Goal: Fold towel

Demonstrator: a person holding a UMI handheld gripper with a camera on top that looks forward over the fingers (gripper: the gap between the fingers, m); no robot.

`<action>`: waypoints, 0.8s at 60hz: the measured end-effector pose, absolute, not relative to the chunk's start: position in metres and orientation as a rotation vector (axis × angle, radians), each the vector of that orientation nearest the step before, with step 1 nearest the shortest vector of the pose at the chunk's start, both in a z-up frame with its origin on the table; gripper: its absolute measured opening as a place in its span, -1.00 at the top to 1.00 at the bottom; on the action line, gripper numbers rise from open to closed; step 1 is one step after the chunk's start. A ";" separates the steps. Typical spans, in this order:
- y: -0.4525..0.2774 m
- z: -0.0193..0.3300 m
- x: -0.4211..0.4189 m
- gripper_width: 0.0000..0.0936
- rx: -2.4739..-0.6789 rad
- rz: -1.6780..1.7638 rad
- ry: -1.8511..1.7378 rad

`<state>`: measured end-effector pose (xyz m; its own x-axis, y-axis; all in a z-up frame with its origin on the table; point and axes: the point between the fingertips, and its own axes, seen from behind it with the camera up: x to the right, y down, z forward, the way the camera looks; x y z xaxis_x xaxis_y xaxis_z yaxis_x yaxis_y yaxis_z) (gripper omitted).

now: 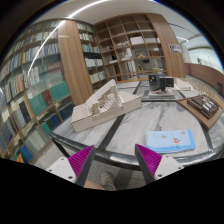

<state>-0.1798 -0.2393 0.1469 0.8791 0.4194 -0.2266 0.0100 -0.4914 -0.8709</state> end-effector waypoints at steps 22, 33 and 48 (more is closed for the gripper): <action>-0.104 0.084 -0.131 -0.77 -2.084 0.169 -0.316; -0.064 0.030 -0.115 -0.50 -2.145 0.101 -0.316; -0.056 -0.012 -0.120 0.41 -2.150 0.048 -0.425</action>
<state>-0.1202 -0.0563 -0.0115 0.9399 0.3184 0.1235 0.2827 -0.5224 -0.8045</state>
